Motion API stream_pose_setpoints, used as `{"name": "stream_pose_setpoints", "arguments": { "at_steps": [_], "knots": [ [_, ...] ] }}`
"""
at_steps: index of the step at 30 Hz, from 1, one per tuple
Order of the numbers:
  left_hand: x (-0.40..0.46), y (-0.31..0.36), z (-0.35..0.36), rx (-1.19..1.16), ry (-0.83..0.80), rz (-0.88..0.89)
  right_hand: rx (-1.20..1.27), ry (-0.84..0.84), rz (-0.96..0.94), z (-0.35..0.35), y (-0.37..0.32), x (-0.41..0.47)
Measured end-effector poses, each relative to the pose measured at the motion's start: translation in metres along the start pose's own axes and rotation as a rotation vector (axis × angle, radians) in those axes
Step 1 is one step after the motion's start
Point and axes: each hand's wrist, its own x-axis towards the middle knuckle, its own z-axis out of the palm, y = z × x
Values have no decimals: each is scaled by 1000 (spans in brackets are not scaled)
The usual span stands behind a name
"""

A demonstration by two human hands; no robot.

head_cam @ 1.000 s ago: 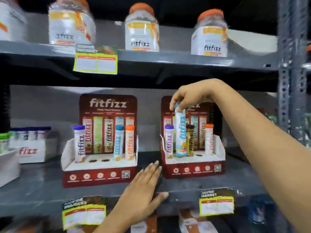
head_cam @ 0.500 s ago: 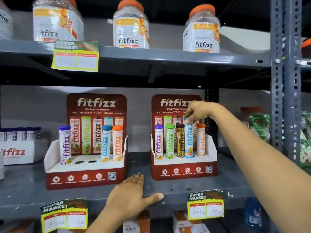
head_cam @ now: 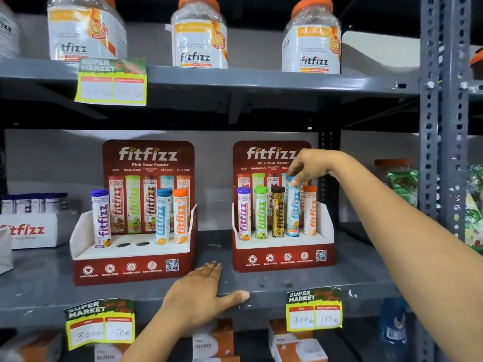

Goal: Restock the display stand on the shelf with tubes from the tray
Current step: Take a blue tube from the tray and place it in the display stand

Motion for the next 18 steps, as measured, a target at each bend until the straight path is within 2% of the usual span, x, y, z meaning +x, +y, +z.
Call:
{"name": "stream_pose_setpoints", "arguments": {
  "at_steps": [7,10,15,17,18],
  "knots": [
    [-2,3,-2,-13,11,5,-27,-12,40,1,1,3],
    [-1,2,-2,-19,9,-2,-64,-88,52,10,0,6],
    [-2,4,-2,-25,9,6,-117,-123,77,16,-5,4],
    [-6,4,-5,0,45,43,-154,-82,95,10,-12,-1],
    [-12,2,-5,33,93,88,-182,-8,81,7,-19,-5]
  ]
}}
